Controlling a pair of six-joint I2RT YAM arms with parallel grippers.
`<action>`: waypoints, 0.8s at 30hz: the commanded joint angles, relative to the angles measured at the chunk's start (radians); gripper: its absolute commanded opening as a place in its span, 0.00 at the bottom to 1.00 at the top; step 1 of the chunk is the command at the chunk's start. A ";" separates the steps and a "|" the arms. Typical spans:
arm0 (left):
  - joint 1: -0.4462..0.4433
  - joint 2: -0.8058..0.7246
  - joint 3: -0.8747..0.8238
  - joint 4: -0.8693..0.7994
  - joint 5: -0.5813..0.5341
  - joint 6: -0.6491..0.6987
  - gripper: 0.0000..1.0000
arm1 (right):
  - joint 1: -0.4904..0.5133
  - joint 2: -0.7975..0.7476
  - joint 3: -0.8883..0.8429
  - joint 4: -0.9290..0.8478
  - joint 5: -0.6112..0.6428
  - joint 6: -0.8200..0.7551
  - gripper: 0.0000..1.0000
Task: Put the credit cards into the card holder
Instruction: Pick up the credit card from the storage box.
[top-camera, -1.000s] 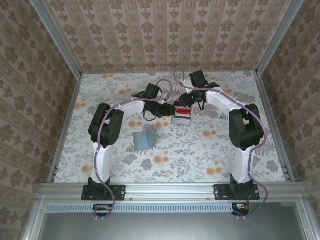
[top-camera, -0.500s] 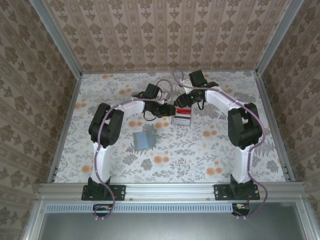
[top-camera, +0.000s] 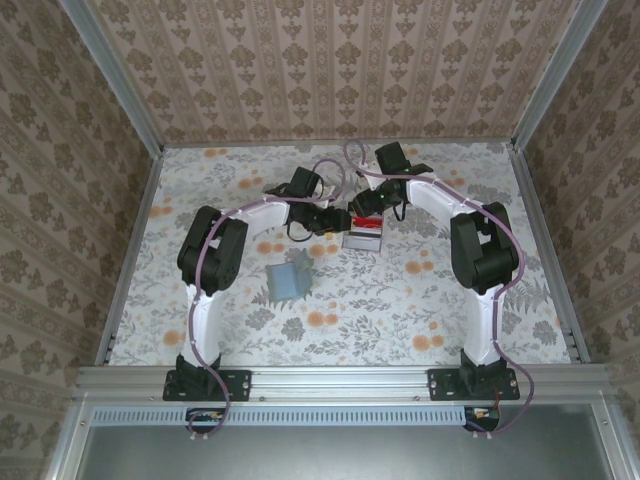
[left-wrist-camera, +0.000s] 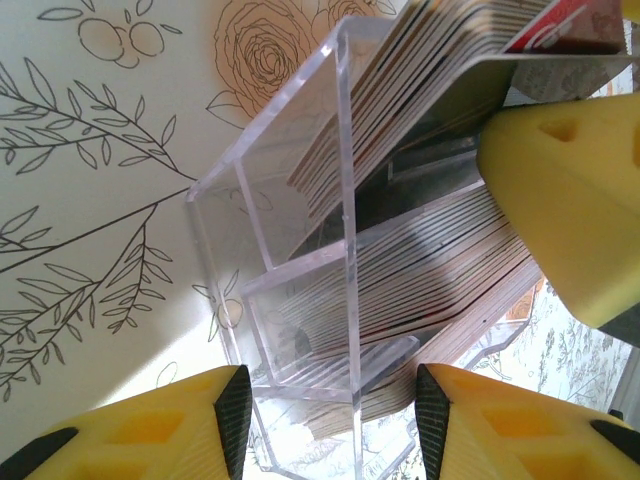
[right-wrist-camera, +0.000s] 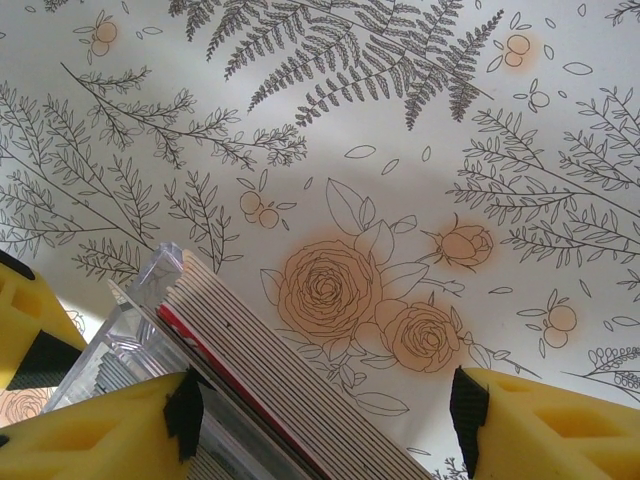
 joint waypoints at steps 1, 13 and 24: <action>0.009 0.064 -0.032 -0.068 -0.063 -0.009 0.48 | -0.020 -0.018 -0.002 0.011 0.065 0.016 0.68; 0.009 0.073 -0.038 -0.057 -0.058 -0.014 0.48 | -0.021 -0.060 -0.028 0.045 0.079 0.027 0.62; 0.009 0.072 -0.041 -0.055 -0.057 -0.017 0.48 | -0.023 -0.079 -0.039 0.064 0.081 0.037 0.57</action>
